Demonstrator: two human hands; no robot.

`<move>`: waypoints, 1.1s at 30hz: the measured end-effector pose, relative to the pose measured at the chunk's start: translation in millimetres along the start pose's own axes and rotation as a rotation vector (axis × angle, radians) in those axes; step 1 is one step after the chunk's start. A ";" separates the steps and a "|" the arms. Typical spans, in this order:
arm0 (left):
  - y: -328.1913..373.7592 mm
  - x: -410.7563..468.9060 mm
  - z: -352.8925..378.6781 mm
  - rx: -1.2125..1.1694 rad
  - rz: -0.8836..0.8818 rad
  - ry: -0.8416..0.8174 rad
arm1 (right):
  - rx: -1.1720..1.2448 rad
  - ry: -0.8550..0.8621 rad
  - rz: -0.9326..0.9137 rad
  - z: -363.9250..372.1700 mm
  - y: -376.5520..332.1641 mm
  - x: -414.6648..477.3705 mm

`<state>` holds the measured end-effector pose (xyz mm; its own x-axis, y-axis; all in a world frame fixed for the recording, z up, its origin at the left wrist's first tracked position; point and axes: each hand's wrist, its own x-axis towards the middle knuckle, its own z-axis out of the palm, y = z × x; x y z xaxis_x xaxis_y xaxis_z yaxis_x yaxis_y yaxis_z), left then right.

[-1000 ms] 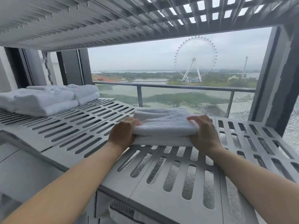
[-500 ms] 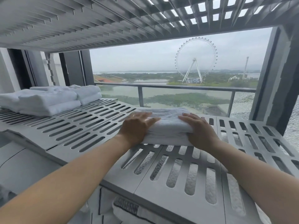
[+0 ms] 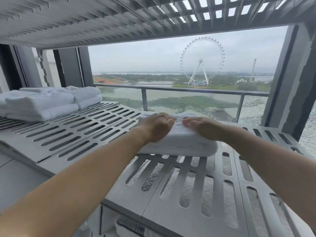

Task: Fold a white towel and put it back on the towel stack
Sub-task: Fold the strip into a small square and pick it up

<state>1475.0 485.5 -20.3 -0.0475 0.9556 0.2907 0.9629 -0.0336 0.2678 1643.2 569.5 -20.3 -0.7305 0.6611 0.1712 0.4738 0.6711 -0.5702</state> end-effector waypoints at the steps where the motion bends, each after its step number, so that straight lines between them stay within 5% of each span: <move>1: 5.2 9.8 1.3 -0.016 -0.007 -0.017 | 0.127 -0.003 0.017 2.9 -2.0 5.0; 4: 4.2 33.4 6.0 -0.058 -0.016 -0.126 | 0.335 0.001 0.030 3.7 -7.6 20.6; 7: -27.7 35.6 15.2 0.132 -0.114 -0.224 | 0.019 0.155 0.047 2.6 -2.0 39.5; 12: -65.7 27.6 23.1 0.054 -0.259 -0.216 | -0.377 -0.101 -0.036 21.8 29.0 52.3; 21: -64.7 25.7 27.0 0.048 -0.257 -0.205 | -0.186 -0.016 -0.004 25.1 48.0 56.7; 24: -58.6 20.6 25.1 0.069 -0.192 -0.127 | -0.106 0.040 0.094 24.2 46.6 51.2; 28: -37.5 -4.9 19.7 -0.040 0.111 0.239 | -0.241 0.095 0.099 21.9 32.8 42.7; 33: -32.6 -27.8 21.0 0.064 0.270 0.061 | -0.253 0.142 -0.094 18.1 22.9 21.7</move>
<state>1450.5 466.1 -56.4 0.1986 0.8951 0.3992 0.9576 -0.2639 0.1153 1629.3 593.2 -44.1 -0.7092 0.6205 0.3345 0.5281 0.7820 -0.3309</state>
